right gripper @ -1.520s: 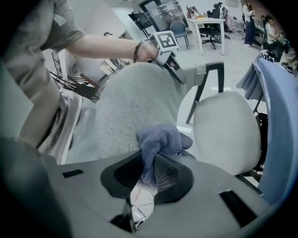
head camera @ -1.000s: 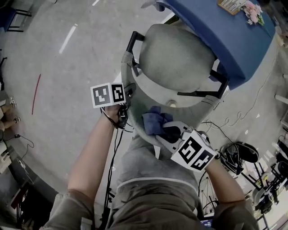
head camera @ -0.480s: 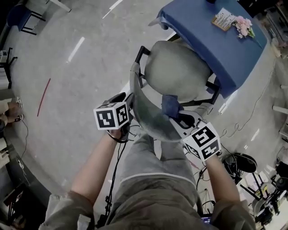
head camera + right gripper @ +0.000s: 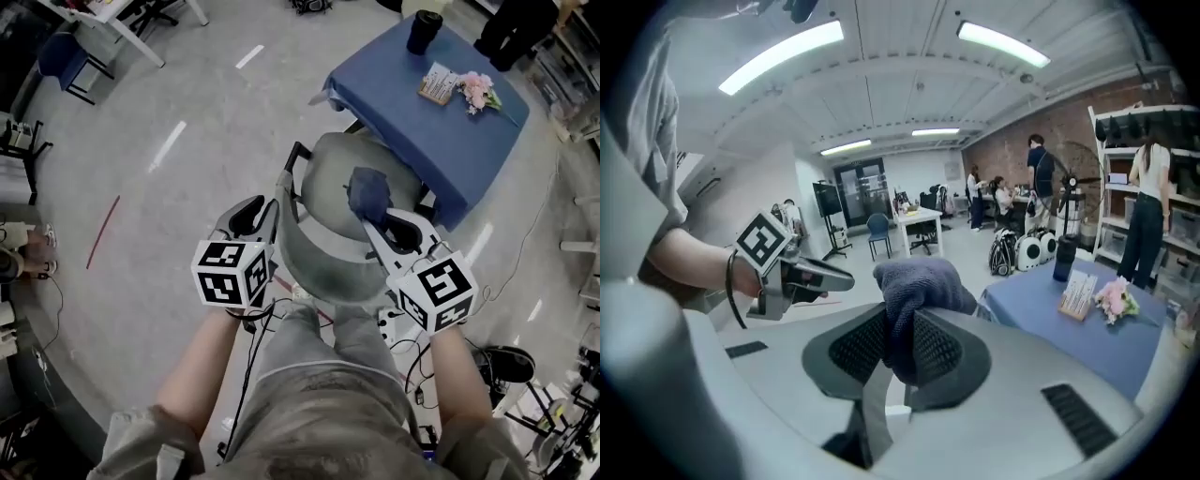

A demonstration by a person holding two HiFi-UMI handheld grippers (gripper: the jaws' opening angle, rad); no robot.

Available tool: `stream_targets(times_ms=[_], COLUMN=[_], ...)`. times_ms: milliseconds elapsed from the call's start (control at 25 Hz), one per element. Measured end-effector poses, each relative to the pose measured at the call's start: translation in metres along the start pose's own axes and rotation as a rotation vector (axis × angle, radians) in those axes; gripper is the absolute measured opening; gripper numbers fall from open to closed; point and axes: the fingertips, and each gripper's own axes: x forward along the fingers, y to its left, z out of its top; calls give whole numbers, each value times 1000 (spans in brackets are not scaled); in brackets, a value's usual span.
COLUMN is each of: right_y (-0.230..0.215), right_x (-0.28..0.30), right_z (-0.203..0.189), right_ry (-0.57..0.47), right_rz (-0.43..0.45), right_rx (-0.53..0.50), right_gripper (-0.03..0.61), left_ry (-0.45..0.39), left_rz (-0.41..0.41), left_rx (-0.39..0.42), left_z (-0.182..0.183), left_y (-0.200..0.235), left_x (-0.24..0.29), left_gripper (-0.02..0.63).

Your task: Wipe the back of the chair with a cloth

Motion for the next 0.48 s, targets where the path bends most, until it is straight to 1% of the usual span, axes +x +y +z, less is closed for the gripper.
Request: stream_targets(times_ms=[120, 240, 400, 480], right_y=[-4, -3, 10, 20], right_x=[-20, -42, -74, -92], right_z=[41, 82, 134, 156], right_ry=[-85, -174, -298, -351], right_rz=[-28, -50, -72, -79], right_rx=[-34, -94, -162, -180], right_gripper=[78, 79, 80, 80], left_ry=[-75, -163, -282, -334], left_rz=[0, -4, -4, 4], left_rx=[42, 98, 190, 206], left_z=[31, 67, 113, 133], left_y=[-14, -27, -46, -53], left_x=[-24, -49, -84, -102], left_gripper=[89, 84, 77, 75])
